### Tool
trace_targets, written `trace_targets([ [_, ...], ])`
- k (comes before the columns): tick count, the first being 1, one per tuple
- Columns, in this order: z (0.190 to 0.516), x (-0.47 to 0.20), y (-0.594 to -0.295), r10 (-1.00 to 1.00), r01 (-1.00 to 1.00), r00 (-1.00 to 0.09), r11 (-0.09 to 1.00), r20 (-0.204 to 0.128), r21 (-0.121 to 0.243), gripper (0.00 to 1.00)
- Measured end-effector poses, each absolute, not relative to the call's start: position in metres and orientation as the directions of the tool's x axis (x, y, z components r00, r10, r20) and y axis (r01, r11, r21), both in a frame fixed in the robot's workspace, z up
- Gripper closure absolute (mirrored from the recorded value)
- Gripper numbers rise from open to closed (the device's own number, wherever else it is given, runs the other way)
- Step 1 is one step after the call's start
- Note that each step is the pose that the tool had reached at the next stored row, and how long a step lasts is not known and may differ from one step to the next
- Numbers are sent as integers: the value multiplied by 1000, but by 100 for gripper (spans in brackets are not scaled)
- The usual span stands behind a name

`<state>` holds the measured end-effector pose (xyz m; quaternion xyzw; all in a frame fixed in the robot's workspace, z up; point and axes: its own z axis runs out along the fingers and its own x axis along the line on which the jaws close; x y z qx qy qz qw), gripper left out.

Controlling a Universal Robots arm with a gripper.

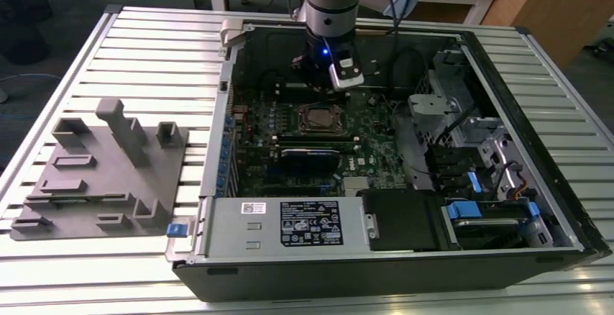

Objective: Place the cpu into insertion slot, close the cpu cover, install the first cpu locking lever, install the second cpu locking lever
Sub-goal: 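Install the first cpu locking lever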

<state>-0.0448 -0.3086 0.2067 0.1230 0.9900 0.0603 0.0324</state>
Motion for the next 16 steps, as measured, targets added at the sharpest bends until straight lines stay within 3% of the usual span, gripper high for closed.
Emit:
trace_targets([
  [16, 206, -45, -307, 318, 310, -947, 942, -50, 126, 89],
])
